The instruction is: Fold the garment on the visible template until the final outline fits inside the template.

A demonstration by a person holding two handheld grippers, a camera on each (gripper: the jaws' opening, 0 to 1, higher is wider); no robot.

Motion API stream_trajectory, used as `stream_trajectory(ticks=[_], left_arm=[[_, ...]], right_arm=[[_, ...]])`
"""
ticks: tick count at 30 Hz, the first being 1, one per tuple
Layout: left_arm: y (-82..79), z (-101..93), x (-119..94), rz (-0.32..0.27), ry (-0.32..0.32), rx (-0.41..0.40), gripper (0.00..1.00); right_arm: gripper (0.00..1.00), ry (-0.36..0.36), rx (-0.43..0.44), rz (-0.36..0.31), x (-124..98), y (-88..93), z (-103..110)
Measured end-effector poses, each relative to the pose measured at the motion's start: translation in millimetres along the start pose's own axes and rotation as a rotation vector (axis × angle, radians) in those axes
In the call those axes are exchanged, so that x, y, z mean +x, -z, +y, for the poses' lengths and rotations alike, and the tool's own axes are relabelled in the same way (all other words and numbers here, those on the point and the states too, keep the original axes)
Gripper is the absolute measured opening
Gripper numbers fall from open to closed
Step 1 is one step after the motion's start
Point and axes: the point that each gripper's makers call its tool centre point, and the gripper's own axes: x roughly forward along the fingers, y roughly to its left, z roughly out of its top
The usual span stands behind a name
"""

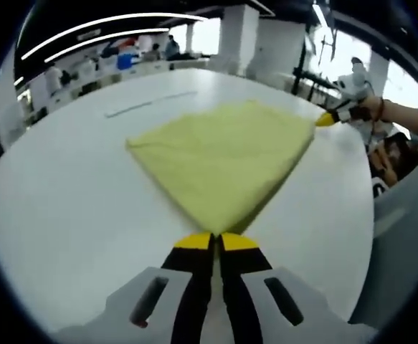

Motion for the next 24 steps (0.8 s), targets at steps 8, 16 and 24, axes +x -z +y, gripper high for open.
stream_trajectory(ticks=[8,16,24], left_arm=[[4.4,-1.1,-4,0.006,-0.003,0.0,0.0],[9.1,-4.7,-9,0.014,-0.001,0.005,0.0],[15.8,-7.9,-12,0.021,0.002,-0.02,0.0]], right_arm=[[0.0,-0.011,-0.028,0.019,-4,6.0,6],[0.0,-0.013,-0.035,0.038,-7,14.7,11],[0.0,-0.016,-0.012,0.039,-10,22.6,15]])
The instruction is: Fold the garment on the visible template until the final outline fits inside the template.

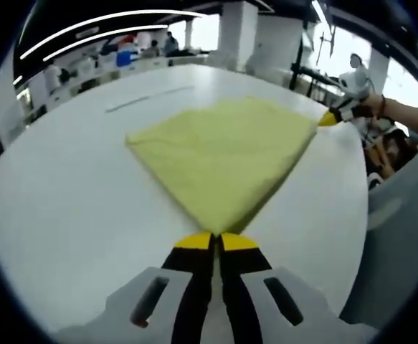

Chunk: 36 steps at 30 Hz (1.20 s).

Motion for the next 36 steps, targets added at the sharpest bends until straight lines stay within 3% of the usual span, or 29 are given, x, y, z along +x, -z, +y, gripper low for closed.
stream_trajectory(ticks=[16,19,21,24,27,31,36], left_arm=[[2.6,-0.9,-3,0.0,0.0,-0.045,0.01],[2.4,0.4,-5,-0.009,-0.004,-0.084,0.07],[-1.7,3.2,-9,-0.039,-0.021,-0.162,0.13],[-8.6,7.7,-16,-0.071,-0.028,-0.218,0.17],[-18.5,7.3,-23,-0.112,-0.024,-0.256,0.22],[-22.0,10.4,-28,-0.109,-0.055,-0.25,0.45],[-26.1,9.8,-34,-0.123,-0.058,-0.264,0.57]], right_arm=[[0.0,-0.003,0.048,-0.002,2,0.3,2],[0.0,0.012,0.092,-0.016,3,-2.2,-3],[0.01,0.006,0.108,-0.022,3,-4.0,-2],[0.06,0.014,0.127,-0.032,2,-8.3,-1],[0.2,0.027,0.129,-0.052,-3,-16.7,0],[0.31,0.023,0.116,-0.07,-8,-29.5,6],[0.5,0.019,0.073,-0.09,-15,-44.8,17]])
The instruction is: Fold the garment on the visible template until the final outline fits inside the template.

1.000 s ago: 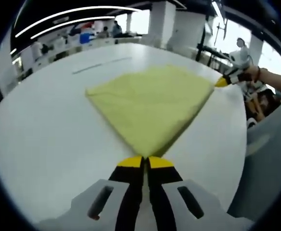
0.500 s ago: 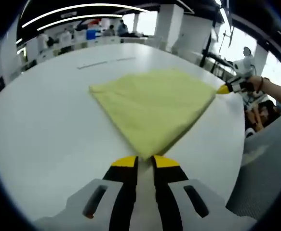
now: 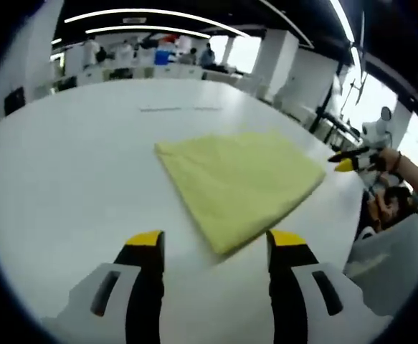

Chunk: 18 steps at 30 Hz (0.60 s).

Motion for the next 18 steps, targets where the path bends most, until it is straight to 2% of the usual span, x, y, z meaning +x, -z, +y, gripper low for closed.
stream_trajectory(ticks=[4,8,11,15,18], left_arm=[[-5.8,-5.4,-6,-0.017,-0.003,0.008,0.67],[-14.3,-15.2,-16,-0.044,0.008,0.009,0.74],[-18.9,-22.1,-23,-0.055,0.013,0.009,0.8],[-21.8,-28.4,-33,-0.072,0.002,0.018,0.82],[-23.4,-34.6,-39,-0.094,0.014,-0.002,0.89]], right_arm=[[0.67,-0.002,-0.029,-0.01,-6,-9.3,10],[0.79,-0.003,-0.047,-0.031,-13,-17.4,19],[0.86,-0.003,-0.041,-0.052,-21,-23.6,26],[0.92,-0.003,-0.043,-0.078,-33,-30.3,38],[0.96,-0.009,-0.041,-0.091,-39,-32.3,45]])
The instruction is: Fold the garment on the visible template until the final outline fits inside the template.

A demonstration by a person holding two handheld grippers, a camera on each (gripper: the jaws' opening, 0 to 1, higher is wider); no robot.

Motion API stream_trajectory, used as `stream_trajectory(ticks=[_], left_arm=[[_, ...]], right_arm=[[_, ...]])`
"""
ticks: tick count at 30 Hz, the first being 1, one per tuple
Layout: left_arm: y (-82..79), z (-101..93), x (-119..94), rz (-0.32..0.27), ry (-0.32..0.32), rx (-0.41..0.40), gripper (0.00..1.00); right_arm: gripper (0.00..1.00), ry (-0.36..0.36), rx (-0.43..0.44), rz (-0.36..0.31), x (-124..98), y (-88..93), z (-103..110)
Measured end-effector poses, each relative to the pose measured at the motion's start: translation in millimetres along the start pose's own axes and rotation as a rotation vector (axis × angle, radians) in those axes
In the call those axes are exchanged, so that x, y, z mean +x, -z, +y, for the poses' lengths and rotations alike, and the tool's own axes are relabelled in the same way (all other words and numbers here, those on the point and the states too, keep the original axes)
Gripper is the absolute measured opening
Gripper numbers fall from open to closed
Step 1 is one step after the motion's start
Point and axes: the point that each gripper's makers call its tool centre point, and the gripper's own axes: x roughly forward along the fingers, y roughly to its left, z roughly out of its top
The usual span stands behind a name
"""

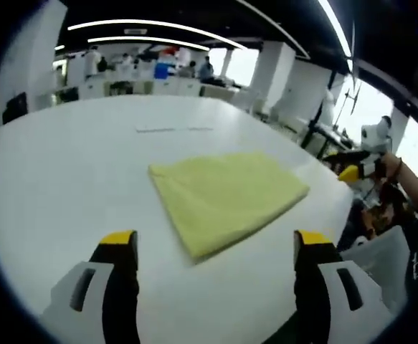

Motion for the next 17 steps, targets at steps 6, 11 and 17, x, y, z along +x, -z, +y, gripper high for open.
stream_trajectory(ticks=[6,11,17], left_arm=[[0.4,-7.8,-11,-0.014,-0.005,0.006,0.97],[2.4,-15.6,-18,-0.016,0.001,0.001,0.99],[2.5,-17.3,-23,-0.032,-0.005,0.005,0.99]], right_arm=[[0.99,0.018,-0.003,-0.04,-12,-3.0,9],[0.99,0.029,0.002,-0.057,-16,-0.2,11],[0.99,0.037,0.024,-0.069,-20,3.0,15]])
